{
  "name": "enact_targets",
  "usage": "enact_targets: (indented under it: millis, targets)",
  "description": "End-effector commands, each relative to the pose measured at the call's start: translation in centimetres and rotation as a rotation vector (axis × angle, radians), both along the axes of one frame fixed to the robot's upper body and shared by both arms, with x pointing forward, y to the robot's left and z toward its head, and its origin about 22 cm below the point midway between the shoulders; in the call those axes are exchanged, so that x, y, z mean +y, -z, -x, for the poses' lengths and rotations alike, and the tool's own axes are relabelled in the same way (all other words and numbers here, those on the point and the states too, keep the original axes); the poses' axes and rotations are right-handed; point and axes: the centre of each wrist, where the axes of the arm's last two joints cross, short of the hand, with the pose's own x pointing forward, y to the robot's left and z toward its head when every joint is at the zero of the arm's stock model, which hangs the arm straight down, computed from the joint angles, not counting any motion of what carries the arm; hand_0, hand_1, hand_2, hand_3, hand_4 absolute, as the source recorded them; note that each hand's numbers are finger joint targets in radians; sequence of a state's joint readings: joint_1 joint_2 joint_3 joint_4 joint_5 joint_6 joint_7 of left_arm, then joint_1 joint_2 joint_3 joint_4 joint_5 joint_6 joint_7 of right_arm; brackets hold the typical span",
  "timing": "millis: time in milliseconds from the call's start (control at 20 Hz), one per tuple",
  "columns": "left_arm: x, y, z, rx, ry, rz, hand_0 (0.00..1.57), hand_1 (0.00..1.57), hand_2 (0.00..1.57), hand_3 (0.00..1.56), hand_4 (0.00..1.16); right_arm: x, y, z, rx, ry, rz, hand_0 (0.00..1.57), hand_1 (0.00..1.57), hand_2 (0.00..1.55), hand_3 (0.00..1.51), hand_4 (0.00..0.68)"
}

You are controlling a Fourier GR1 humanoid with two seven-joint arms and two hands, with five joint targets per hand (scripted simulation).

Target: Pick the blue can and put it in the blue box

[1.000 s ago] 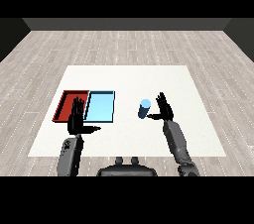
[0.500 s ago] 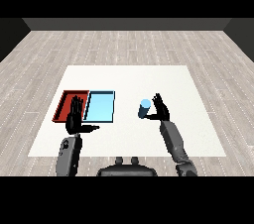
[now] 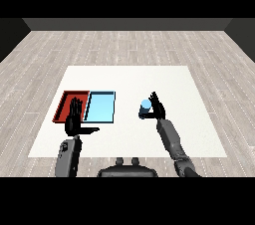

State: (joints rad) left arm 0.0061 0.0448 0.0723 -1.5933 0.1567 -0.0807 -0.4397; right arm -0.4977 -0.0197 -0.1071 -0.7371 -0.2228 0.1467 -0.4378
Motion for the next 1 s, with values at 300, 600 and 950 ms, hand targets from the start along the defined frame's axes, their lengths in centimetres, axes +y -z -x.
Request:
enact_targets:
  millis: [300,600,950]
  targets:
    - [-1.0,0.4,-0.2,0.008,0.008,-0.009,0.00,0.00,0.00,0.00,0.00,-0.4,0.2,-0.8,0.011,-0.034,-0.011,0.00,0.00,0.00,0.00,0.000]
    - [-0.3,-0.2,0.7,-0.007,-0.011,-0.018,0.00,0.00,0.00,0.00,0.00,2.3,1.7,-0.6,0.019,-0.043,0.004,0.00,0.00,0.00,0.00,0.000]
    - [-0.8,0.3,-0.3,-0.006,-0.009,0.006,0.00,0.00,0.00,0.00,0.00,1.9,0.0,-1.6,0.041,-0.038,0.004,0.00,0.00,0.00,0.00,0.000]
